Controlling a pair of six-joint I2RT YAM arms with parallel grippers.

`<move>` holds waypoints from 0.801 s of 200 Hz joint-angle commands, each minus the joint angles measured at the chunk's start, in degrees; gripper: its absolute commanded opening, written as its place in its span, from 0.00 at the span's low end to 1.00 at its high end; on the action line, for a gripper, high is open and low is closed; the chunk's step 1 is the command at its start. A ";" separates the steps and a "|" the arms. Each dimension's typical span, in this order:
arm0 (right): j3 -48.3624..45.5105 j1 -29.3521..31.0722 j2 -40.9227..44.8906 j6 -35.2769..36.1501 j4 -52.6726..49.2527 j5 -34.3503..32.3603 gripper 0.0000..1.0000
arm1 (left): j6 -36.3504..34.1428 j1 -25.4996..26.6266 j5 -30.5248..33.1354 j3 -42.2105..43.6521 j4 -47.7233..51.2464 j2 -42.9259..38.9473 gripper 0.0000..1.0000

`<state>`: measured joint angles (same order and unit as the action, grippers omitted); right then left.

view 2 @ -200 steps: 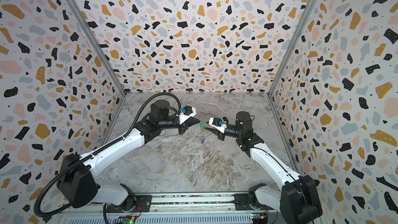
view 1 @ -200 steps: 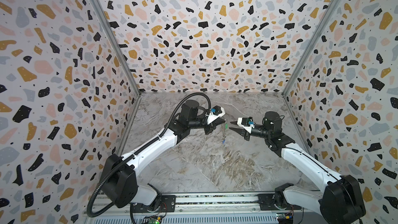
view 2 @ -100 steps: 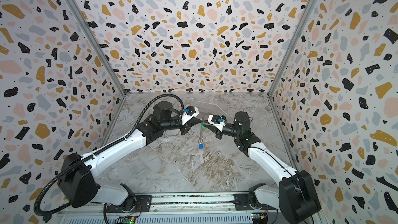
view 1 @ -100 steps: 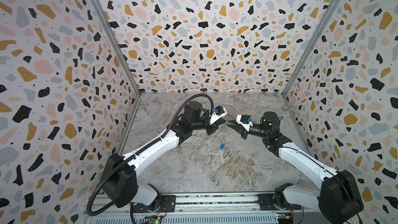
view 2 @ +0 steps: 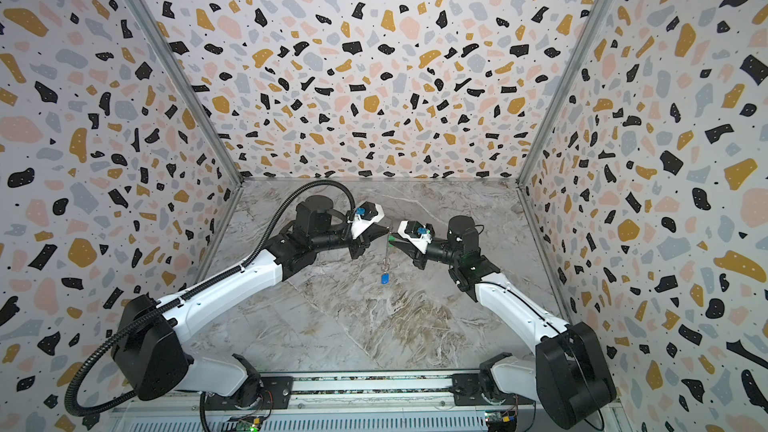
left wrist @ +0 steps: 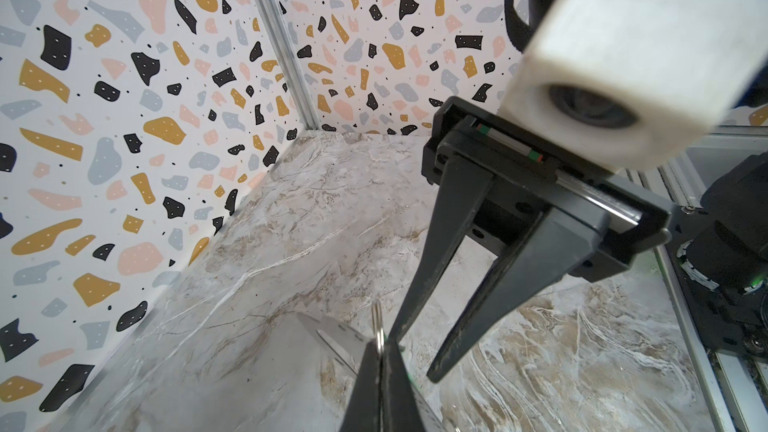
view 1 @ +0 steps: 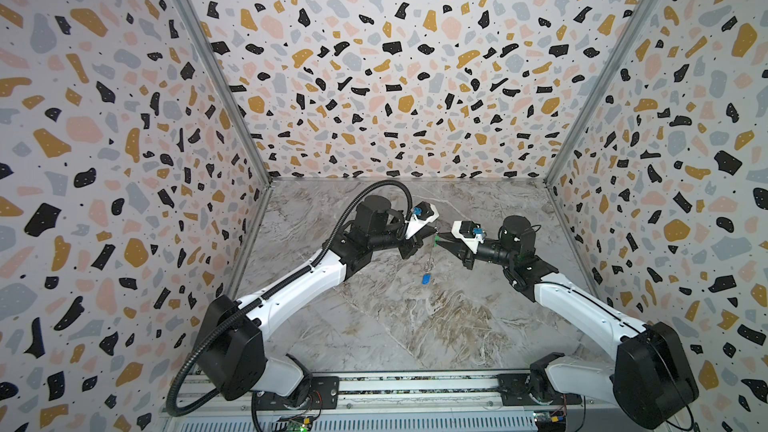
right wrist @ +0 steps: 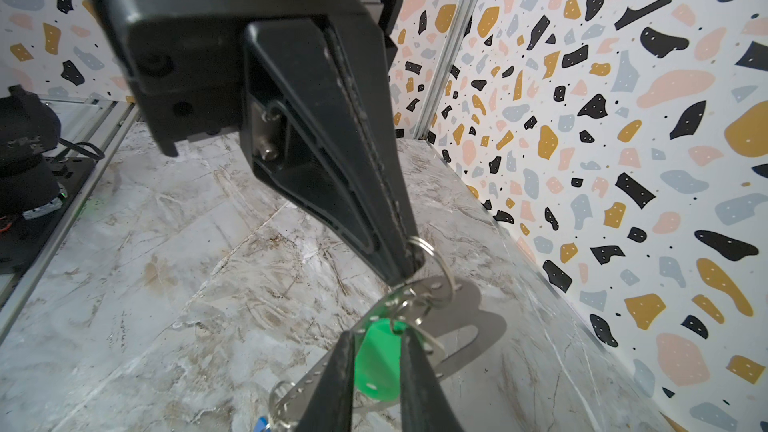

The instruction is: Remove the keys from the keyring

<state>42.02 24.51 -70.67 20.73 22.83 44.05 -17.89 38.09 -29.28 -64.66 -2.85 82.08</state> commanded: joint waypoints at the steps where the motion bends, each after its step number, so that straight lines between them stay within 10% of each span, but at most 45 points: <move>1: 1.57 0.37 0.01 -1.37 2.28 -1.63 0.21 | 0.95 0.54 0.21 -0.76 -3.91 -0.56 0.00; 160: 1.23 0.40 0.23 -2.50 4.32 -2.75 0.17 | 1.12 1.03 1.94 -1.16 -3.34 0.27 0.00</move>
<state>42.04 24.67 -70.89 19.09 25.78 40.69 -17.10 38.70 -27.70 -64.66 -3.05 82.11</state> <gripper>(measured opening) 0.176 0.047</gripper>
